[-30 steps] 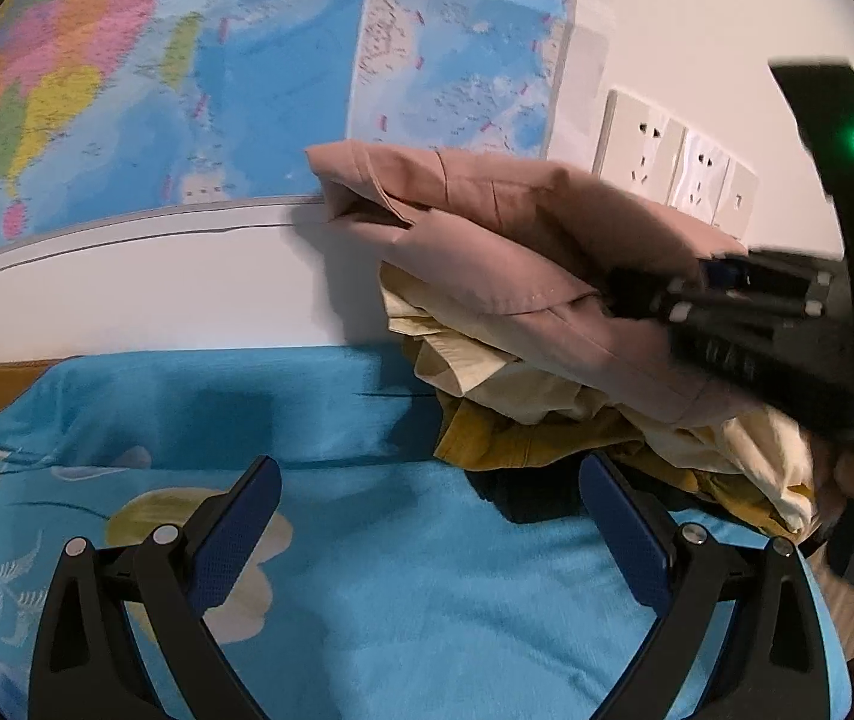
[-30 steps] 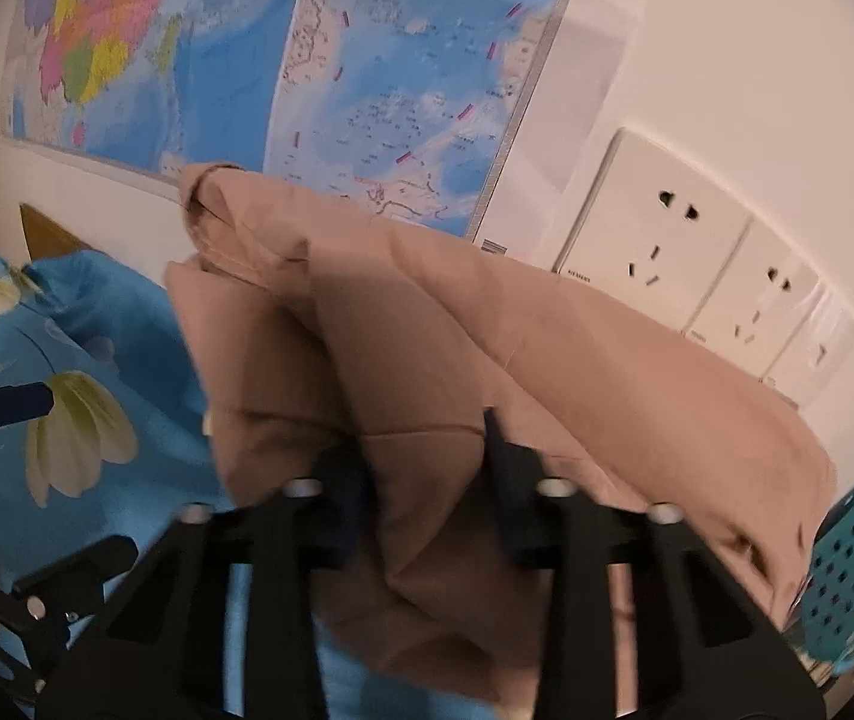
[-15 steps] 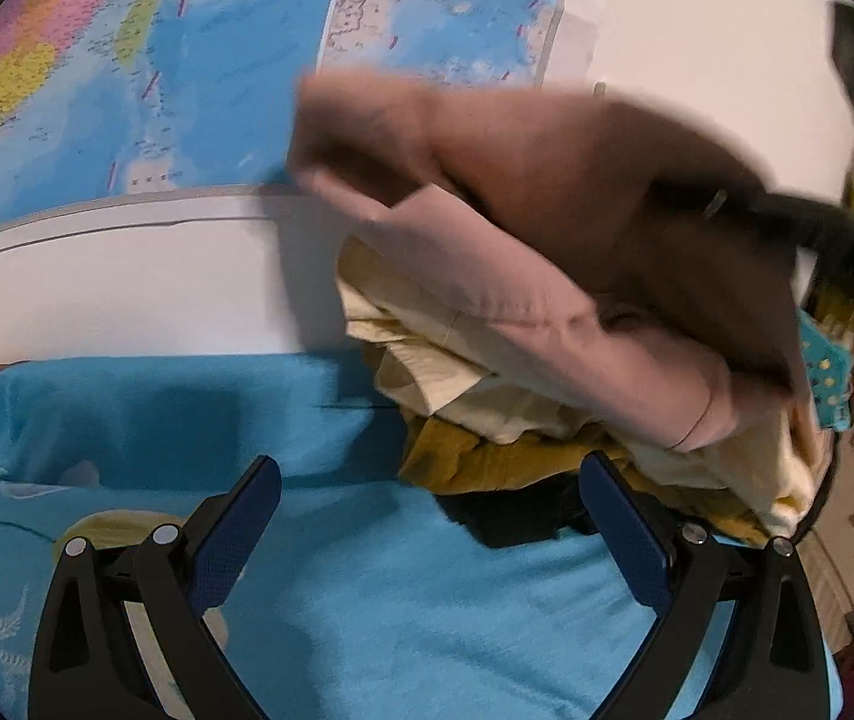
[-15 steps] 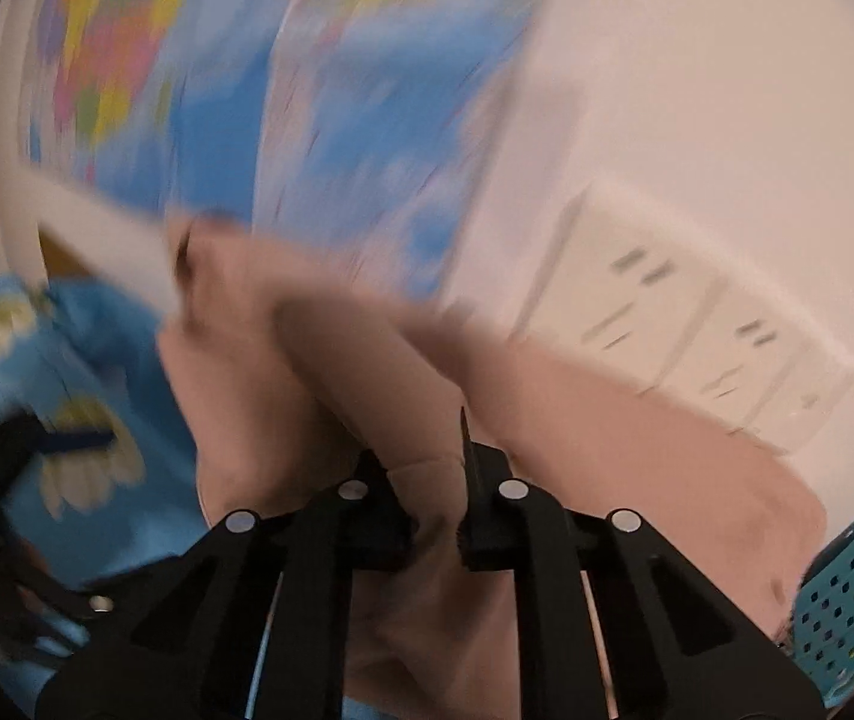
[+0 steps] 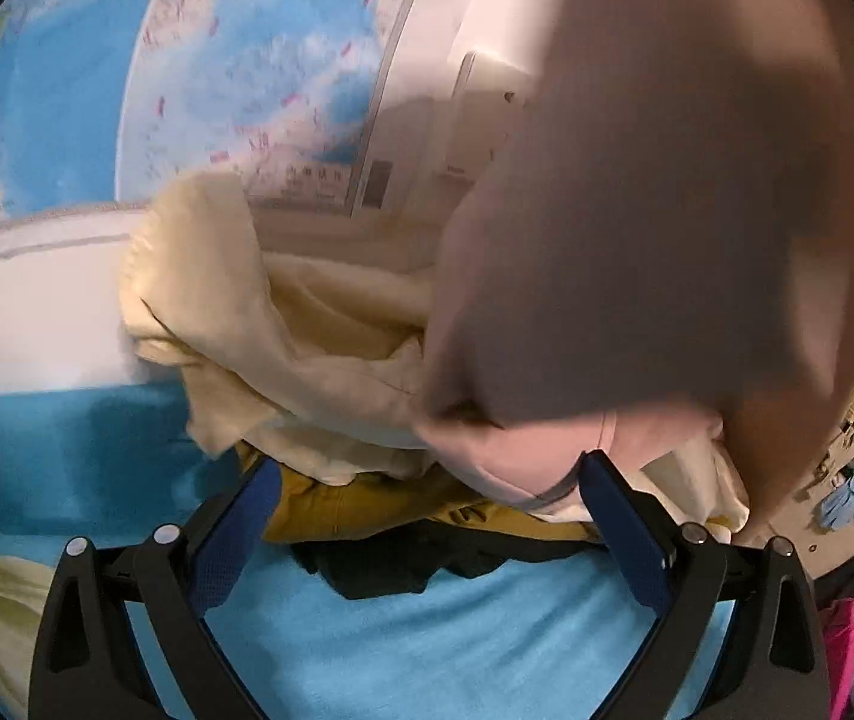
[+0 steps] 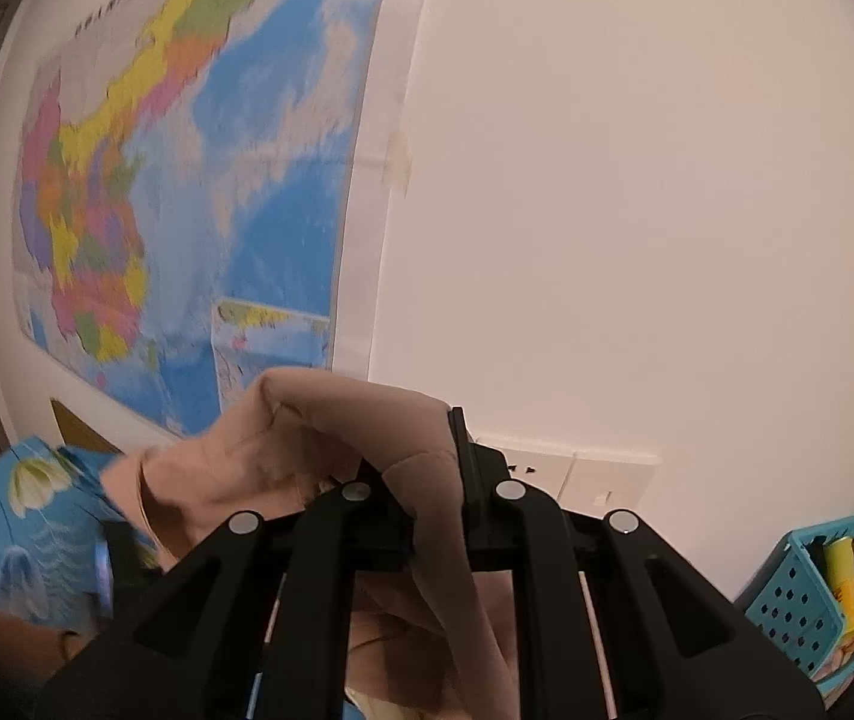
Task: Fold large clothes
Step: 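Lift the pink jacket off the pile with both tools, holding it up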
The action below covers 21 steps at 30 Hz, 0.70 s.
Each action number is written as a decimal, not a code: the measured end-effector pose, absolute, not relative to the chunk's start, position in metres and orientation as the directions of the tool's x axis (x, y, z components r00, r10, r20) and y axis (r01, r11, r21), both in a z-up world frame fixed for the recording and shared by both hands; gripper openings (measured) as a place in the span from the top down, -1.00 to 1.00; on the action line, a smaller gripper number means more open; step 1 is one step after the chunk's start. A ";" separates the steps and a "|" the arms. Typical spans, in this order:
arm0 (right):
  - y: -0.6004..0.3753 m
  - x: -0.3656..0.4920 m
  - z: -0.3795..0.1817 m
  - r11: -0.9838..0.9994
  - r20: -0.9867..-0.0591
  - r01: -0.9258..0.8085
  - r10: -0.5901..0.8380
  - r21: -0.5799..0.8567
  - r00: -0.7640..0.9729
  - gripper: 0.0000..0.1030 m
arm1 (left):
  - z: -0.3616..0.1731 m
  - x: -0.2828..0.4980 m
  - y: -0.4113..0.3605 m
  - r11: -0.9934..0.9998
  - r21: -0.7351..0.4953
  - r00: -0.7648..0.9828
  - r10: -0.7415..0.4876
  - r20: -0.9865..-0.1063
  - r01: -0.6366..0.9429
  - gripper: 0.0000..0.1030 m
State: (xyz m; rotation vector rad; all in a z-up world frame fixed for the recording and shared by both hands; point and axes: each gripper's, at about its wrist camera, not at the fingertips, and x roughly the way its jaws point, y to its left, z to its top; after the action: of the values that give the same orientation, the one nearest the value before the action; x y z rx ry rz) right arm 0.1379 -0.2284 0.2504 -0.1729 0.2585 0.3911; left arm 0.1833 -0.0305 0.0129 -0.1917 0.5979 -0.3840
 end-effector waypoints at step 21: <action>-0.288 -0.083 0.397 0.902 0.067 -0.416 0.425 -0.112 0.903 0.84 | 0.223 0.016 -0.004 0.795 -0.221 0.815 -0.580 -0.003 0.565 0.85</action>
State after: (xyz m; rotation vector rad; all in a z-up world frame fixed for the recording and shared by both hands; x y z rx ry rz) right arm -0.0834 -0.2878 0.3974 -0.0963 -0.0910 0.4355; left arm 0.0160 -0.0035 0.2226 -0.2153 0.0715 -0.6153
